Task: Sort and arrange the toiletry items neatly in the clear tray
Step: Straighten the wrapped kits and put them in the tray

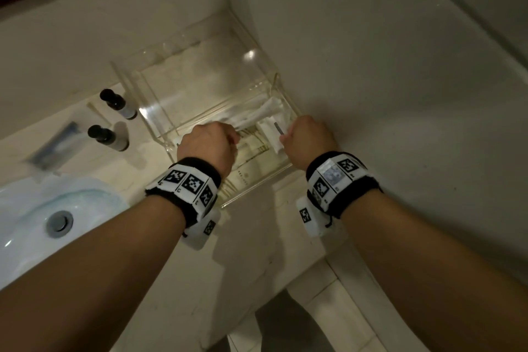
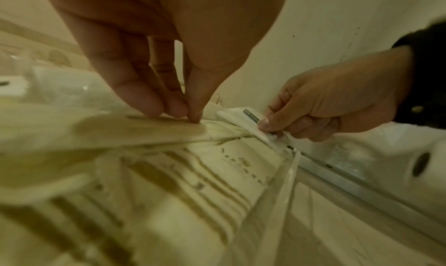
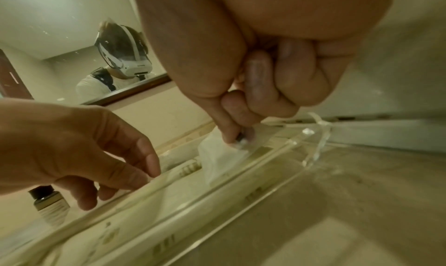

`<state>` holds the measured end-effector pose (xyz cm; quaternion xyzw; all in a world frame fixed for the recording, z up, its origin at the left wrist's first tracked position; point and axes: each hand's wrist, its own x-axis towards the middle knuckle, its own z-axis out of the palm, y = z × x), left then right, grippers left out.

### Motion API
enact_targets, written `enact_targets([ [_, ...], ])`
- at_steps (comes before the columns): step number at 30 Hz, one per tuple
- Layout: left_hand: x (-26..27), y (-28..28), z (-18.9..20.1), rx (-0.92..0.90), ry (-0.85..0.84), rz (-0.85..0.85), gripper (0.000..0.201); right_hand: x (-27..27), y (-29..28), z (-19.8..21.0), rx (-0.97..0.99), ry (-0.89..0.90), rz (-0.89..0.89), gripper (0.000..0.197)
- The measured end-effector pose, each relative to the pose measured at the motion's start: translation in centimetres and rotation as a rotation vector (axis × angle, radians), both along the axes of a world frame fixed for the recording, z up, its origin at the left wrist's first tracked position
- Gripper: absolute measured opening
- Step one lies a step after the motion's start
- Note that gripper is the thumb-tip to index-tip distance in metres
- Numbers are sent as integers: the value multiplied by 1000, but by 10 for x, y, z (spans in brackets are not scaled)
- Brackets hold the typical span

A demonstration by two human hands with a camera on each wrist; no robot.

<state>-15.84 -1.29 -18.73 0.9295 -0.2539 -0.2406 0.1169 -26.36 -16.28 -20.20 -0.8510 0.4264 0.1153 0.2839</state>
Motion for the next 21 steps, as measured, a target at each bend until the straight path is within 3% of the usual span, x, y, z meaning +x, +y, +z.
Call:
enact_targets([
  [4,3,6,-2,-12,-4,18,17,6,8,-4,8,-5,24,29],
  [12,8,17,0,-67,2,64,15,10,19,-2,-49,-5,-8,25],
  [16,8,21,0,-90,8,69,14,8,26,3,-104,-98,-16,40],
  [21,12,31,4,-113,-4,76,16,12,32,-3,-77,-117,21,29],
])
